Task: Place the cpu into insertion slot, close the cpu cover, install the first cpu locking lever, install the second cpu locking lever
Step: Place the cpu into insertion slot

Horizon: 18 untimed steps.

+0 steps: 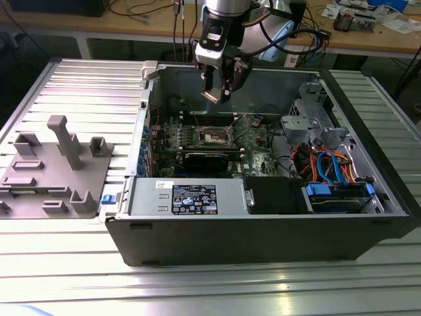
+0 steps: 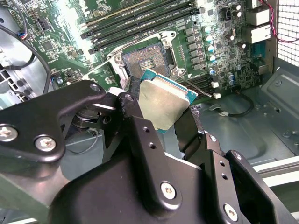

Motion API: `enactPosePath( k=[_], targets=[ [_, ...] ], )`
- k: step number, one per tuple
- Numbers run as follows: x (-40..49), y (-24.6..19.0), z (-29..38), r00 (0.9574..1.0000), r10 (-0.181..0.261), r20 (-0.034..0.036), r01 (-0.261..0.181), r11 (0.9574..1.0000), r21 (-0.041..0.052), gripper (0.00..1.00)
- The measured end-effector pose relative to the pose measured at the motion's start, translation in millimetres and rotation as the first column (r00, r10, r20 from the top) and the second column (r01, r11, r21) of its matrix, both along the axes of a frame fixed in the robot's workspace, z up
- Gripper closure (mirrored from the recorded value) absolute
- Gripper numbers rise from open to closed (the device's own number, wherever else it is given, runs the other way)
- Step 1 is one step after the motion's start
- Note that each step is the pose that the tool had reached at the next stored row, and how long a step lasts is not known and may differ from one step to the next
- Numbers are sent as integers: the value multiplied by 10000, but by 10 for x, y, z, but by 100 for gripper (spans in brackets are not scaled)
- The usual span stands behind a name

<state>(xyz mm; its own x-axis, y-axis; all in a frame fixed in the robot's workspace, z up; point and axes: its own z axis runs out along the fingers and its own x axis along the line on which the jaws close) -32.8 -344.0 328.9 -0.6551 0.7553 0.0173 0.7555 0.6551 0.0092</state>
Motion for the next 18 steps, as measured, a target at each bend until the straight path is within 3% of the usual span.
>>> enactPosePath(
  k=[18],
  targets=[
    [0, 0, 0, 9997, -226, -1, 226, 9997, 0, 46]
  ],
)
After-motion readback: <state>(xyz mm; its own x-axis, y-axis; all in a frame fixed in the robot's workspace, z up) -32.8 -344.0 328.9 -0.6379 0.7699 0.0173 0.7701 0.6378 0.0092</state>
